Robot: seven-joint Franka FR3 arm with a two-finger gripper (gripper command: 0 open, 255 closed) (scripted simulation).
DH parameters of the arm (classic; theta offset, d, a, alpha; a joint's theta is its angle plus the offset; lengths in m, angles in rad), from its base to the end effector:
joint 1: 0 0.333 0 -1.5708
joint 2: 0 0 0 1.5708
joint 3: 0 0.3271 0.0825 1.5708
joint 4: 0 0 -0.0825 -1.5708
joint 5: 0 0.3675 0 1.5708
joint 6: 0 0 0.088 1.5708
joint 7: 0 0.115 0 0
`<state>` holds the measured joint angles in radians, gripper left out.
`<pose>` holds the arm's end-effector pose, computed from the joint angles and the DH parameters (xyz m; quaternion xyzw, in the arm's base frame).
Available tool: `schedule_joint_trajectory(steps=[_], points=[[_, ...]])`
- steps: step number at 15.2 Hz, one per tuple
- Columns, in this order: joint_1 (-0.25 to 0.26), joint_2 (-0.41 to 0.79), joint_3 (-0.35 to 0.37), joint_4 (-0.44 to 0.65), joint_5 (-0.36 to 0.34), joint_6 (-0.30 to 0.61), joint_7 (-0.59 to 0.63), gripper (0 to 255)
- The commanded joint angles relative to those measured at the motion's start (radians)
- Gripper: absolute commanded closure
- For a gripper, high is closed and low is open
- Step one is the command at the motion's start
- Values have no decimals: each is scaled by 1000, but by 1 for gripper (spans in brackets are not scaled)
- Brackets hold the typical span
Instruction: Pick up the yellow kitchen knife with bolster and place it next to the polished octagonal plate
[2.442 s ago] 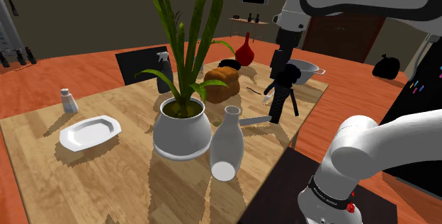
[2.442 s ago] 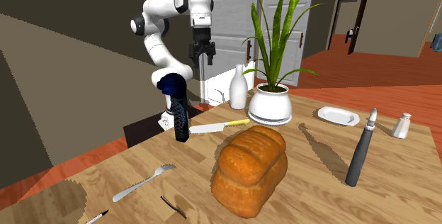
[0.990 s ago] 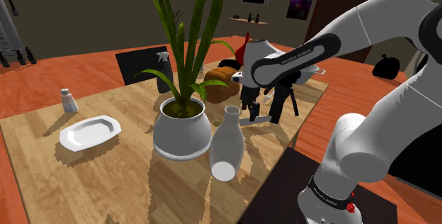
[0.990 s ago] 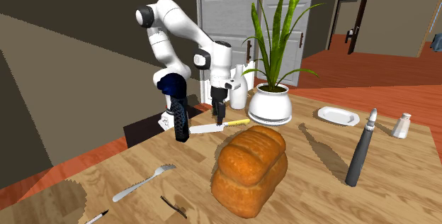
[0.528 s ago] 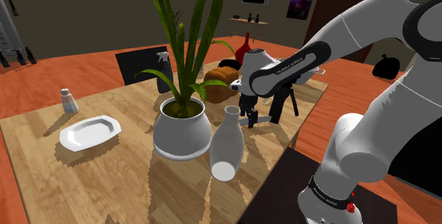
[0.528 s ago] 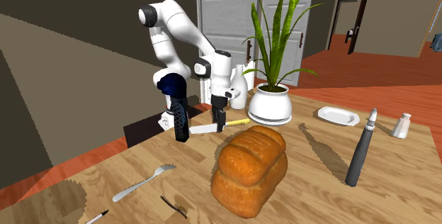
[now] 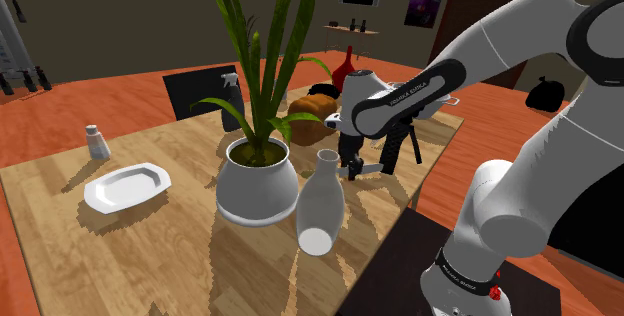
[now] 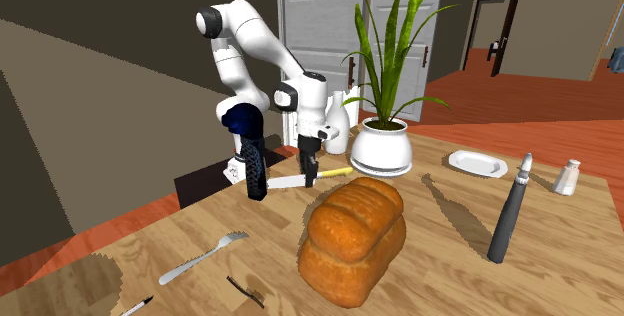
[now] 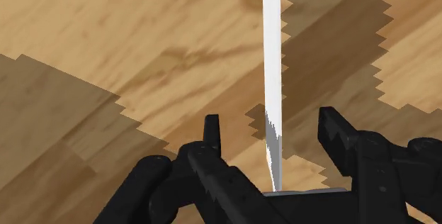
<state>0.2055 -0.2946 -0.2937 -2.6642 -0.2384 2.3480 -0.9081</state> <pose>0.3839 -0.0350 0.3427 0.8760 0.4803 -0.0311 0.0304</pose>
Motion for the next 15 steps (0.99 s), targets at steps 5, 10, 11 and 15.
schedule_joint_trajectory(steps=[5,10,11,15], points=[[0,0,0,0,0,0,0,255],[0,-12,2,5,0,-17,0,255],[0,-23,4,11,1,-33,-1,255],[0,-64,11,36,3,-100,-4,255]])
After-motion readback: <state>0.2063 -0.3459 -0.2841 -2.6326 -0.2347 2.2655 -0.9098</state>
